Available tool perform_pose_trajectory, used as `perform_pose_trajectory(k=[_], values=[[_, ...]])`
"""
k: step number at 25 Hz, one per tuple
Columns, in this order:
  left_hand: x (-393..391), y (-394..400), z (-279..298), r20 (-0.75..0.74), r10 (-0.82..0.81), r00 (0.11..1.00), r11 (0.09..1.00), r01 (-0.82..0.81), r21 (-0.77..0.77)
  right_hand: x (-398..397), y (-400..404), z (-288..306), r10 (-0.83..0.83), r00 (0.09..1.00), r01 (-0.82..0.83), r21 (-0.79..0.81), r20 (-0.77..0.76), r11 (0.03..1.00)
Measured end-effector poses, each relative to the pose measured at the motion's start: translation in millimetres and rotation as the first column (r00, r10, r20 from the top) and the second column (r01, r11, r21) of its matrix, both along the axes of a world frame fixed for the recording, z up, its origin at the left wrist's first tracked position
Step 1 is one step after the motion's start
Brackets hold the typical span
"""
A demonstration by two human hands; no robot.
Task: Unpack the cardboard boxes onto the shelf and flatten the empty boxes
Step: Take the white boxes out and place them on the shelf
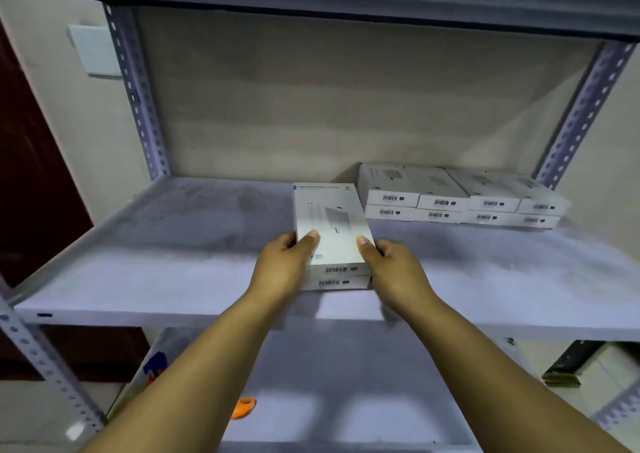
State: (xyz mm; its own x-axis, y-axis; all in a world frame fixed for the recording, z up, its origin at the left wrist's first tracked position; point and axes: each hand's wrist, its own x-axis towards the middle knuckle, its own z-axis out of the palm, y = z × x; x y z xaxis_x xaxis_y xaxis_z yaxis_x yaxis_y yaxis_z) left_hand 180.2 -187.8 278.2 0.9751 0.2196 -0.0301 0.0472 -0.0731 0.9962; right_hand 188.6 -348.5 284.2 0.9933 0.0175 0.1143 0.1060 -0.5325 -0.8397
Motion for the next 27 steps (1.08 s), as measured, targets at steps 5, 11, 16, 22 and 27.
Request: perform_pose_trajectory(k=[5, 11, 16, 22, 27], values=[[51, 5, -3, -0.021, -0.039, 0.999, 0.997, 0.041, 0.072, 38, 6, -3, -0.025, 0.998, 0.029, 0.063, -0.057, 0.998], [96, 6, -4, 0.018, -0.117, 0.993, 0.991, 0.116, 0.068, 60, 8, 4, 0.025, 0.999, -0.01, 0.308, -0.043, 0.951], [111, 11, 0, 0.082, -0.287, 0.954, 0.951, 0.274, 0.146, 73, 2, 3, 0.069, 0.997, -0.061, 0.262, -0.023, 0.963], [134, 19, -4, 0.089, -0.385, 0.919, 0.87, 0.329, 0.367, 110, -3, 4, -0.04, 0.996, 0.065, -0.362, 0.075, 0.93], [155, 19, -5, 0.137, -0.353, 0.925, 0.869, 0.27, 0.414, 127, 0, 3, -0.063, 0.982, 0.156, -0.564, 0.181, 0.811]])
